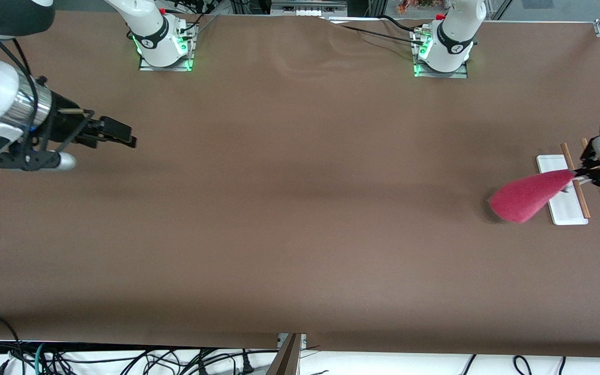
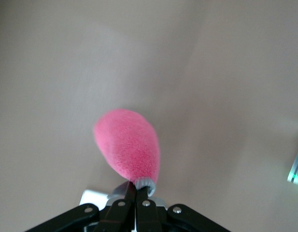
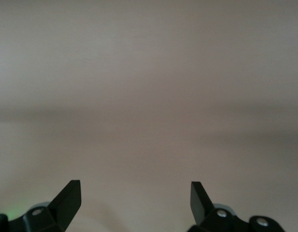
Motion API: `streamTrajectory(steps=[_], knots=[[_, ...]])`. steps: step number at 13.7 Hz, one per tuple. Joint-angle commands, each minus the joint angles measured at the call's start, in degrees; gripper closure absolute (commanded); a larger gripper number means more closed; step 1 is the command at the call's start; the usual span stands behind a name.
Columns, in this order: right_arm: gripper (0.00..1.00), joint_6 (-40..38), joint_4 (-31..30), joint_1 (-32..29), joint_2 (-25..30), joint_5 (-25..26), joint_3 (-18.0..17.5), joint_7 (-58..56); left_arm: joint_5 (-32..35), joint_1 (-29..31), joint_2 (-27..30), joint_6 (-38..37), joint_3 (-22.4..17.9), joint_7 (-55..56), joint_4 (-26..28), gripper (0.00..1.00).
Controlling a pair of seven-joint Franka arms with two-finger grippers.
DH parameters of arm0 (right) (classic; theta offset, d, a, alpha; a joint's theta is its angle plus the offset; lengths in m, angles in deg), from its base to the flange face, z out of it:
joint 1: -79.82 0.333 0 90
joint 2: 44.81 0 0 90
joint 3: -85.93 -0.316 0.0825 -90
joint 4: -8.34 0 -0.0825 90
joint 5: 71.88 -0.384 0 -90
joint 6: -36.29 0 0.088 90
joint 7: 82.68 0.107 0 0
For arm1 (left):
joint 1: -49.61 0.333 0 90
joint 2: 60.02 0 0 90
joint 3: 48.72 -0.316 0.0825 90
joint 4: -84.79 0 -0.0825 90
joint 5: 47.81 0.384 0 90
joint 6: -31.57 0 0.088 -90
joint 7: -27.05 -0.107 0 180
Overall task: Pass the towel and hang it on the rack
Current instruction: 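Carry the towel with the left gripper while the right gripper withdraws, then drape the towel over the wooden rods and open the left gripper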
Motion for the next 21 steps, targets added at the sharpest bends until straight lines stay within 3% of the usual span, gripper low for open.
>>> streamTrajectory(steps=[1, 4, 10, 15, 21], knots=[[0.0, 0.54, -4.87, 2.86, 3.68, 2.95, 3.49, -3.11, 2.17, 6.33, -5.38, -0.89, 0.45, -4.89, -4.97, 1.0], [0.0, 0.89, -5.59, 2.86, 4.56, 4.45, 3.41, -3.37, 5.24, 11.08, -10.58, -0.8, 0.19, -10.6, -10.52, 1.0], [0.0, 0.89, -5.59, 2.95, 4.48, 6.29, 2.97, -3.38, 5.43, 21.1, -14.98, 6.04, -0.08, -18.87, -10.7, 1.0], [0.0, 1.07, -5.41, 3.13, 4.12, 6.38, 2.88, -3.38, 5.25, 24.1, -19.28, 12.03, -0.16, -20.2, -10.7, 1.0], [0.0, 1.25, -4.97, 2.95, 3.6, 6.56, 3.32, -3.2, 4.9, 24.8, -24.64, 13.09, -0.43, -20.11, -14.04, 1.0]])
